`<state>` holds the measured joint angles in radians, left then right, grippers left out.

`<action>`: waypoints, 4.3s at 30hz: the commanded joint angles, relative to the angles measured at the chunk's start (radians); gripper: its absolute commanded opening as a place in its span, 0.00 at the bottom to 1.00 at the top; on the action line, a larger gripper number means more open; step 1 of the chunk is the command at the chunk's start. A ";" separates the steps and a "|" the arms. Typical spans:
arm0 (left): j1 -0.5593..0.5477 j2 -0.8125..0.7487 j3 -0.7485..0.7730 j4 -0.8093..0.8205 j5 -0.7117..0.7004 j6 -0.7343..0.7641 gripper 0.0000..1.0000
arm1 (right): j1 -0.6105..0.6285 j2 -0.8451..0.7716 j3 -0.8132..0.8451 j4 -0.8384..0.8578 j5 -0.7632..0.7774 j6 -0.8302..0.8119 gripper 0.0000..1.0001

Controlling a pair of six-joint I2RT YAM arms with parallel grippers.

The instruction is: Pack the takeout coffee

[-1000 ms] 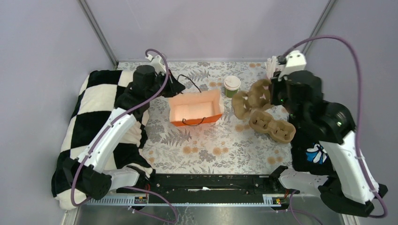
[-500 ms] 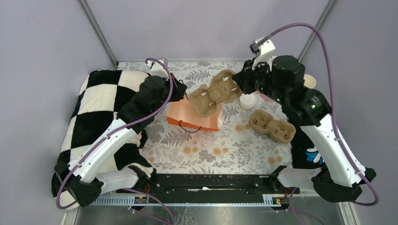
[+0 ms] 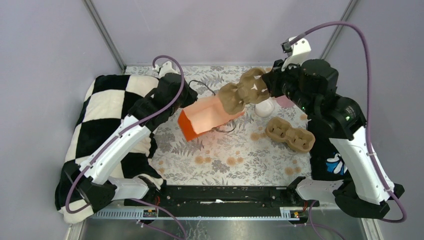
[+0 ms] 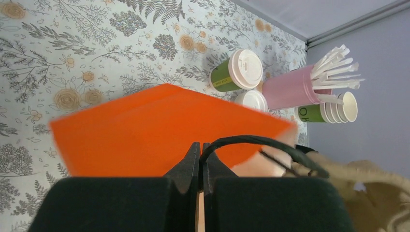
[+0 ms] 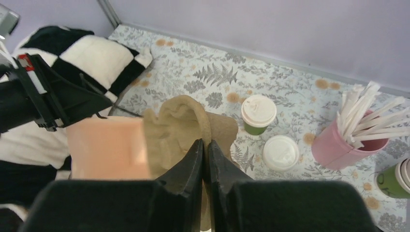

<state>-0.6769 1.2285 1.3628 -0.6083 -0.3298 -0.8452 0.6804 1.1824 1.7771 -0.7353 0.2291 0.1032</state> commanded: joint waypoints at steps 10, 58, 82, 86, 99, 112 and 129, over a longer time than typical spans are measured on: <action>-0.003 0.071 0.088 -0.061 0.069 -0.131 0.00 | 0.004 0.097 0.103 -0.031 -0.022 0.017 0.00; 0.211 0.050 -0.069 0.104 0.404 -0.252 0.00 | 0.004 0.181 -0.151 0.204 -0.153 0.259 0.00; 0.211 0.032 -0.003 0.073 0.391 -0.097 0.60 | 0.025 0.269 -0.124 0.047 -0.043 0.482 0.00; 0.211 -0.028 0.018 -0.003 0.350 -0.008 0.87 | 0.024 0.275 -0.126 0.046 -0.044 0.496 0.00; 0.223 -0.132 0.079 -0.440 0.084 -0.004 0.97 | 0.025 0.321 -0.070 0.034 -0.068 0.470 0.00; 0.323 -0.172 -0.252 -0.377 0.229 -0.054 0.55 | 0.024 0.333 -0.052 0.034 -0.100 0.471 0.00; 0.324 -0.076 -0.365 -0.160 0.482 -0.023 0.41 | 0.030 0.367 -0.061 0.055 -0.149 0.510 0.00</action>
<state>-0.3561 1.1477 1.0073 -0.8402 0.1047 -0.8799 0.6949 1.5349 1.6894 -0.6987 0.1089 0.5934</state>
